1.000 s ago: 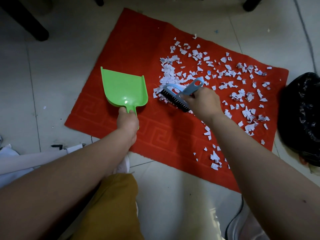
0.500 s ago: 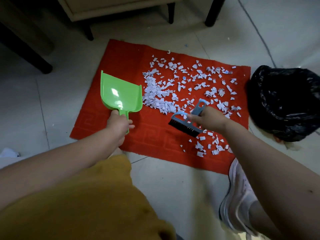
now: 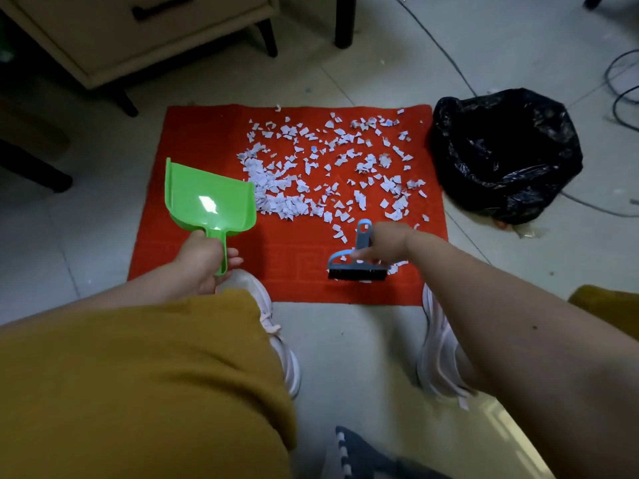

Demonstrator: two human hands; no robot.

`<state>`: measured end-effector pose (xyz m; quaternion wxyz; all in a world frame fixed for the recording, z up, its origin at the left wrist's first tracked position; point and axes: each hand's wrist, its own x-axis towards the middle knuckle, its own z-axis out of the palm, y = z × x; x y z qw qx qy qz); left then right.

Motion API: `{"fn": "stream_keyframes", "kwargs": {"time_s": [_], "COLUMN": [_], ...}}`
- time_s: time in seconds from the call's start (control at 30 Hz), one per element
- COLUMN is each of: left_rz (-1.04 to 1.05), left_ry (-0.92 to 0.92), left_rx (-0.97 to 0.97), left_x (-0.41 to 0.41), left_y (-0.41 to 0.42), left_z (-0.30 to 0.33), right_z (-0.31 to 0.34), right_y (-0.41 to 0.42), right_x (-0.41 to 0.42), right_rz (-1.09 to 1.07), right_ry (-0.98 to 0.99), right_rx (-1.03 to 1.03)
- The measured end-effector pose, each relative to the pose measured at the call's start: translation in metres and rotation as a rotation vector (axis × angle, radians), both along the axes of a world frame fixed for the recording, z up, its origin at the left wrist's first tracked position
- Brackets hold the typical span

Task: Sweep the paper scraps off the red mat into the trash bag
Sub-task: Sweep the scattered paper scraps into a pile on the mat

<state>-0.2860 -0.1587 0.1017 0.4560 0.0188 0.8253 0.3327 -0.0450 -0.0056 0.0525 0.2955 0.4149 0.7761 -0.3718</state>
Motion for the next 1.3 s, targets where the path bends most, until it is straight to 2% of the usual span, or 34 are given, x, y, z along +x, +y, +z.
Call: {"fn": "stream_keyframes", "kwargs": {"time_s": [0.17,0.23,0.37,0.53,0.6,0.77,0.87,0.97,1.1,1.2,1.3], "left_rz": [-0.037,-0.019,0.005,0.094,0.121,0.158,0.167,0.180,0.201,0.197,0.169], "left_ry": [-0.107,-0.153,-0.206,-0.189,-0.184,-0.194,-0.181,-0.175,-0.168,-0.151,-0.126], "left_rx": [0.016,0.018,0.020,0.028,0.028,0.032,0.041,0.036,0.044,0.047,0.049], "left_x": [0.016,0.019,0.017,0.001,-0.004,-0.005,0.001,0.004,0.013,0.021,0.030], "left_y": [0.022,0.028,0.031,0.035,0.037,0.041,0.043,0.044,0.046,0.048,0.050], "left_z": [-0.037,-0.050,-0.067,-0.083,-0.090,-0.100,-0.102,-0.105,-0.110,-0.114,-0.119], "right_z": [-0.038,-0.050,-0.060,-0.036,-0.029,-0.048,-0.067,-0.070,-0.052,-0.042,-0.042], "right_y": [0.007,0.011,0.029,0.058,0.061,0.039,0.030,0.033,0.052,0.054,0.034], "right_x": [0.004,-0.005,-0.031,-0.066,-0.068,-0.053,-0.050,-0.055,-0.051,-0.036,-0.020], "right_rz": [0.123,0.213,0.206,0.212,0.251,0.454,0.447,0.431,0.234,0.176,0.242], "right_ry": [-0.167,-0.192,-0.089,0.068,0.057,-0.181,-0.192,-0.120,0.011,0.036,-0.023], "right_rx": [-0.065,-0.017,0.136,0.266,0.212,0.003,-0.013,0.107,0.225,0.156,0.034]}}
